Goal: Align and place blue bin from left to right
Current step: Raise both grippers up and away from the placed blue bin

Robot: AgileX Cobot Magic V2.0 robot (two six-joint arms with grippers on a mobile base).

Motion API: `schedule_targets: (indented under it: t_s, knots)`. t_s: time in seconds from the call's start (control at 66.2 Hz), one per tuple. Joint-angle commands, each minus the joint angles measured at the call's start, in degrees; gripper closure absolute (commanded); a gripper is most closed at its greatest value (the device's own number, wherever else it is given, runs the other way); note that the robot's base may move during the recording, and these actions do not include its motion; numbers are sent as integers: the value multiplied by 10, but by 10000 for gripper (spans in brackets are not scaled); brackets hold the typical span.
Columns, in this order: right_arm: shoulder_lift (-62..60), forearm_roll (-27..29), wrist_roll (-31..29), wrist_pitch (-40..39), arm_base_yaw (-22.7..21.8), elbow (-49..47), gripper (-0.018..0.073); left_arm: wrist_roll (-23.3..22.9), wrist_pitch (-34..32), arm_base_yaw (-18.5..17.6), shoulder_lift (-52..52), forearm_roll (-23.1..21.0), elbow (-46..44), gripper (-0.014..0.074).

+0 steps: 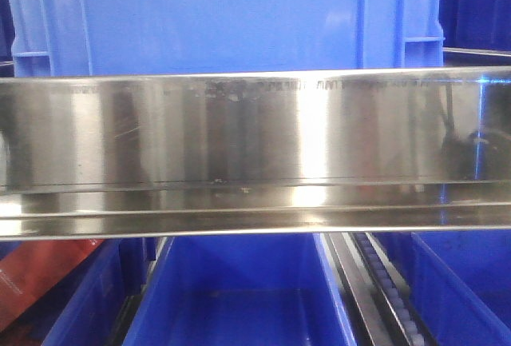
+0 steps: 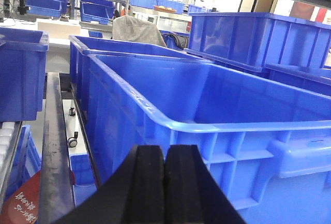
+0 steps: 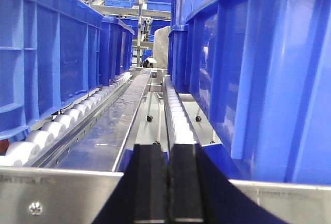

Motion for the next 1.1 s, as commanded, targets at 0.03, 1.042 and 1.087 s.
schedule_targets:
  t_s: [0.03,1.042,1.087]
  knots:
    - [-4,2,-3,-10,0,0,639,1,-12,-3,-4,2,1,707]
    - [-4,2,-3,-10,0,0,639,273,-7,193,-275,-162,231,707]
    - [-4,2,-3,-10,0,0,639,273,-6,193,-294,-162,245,707]
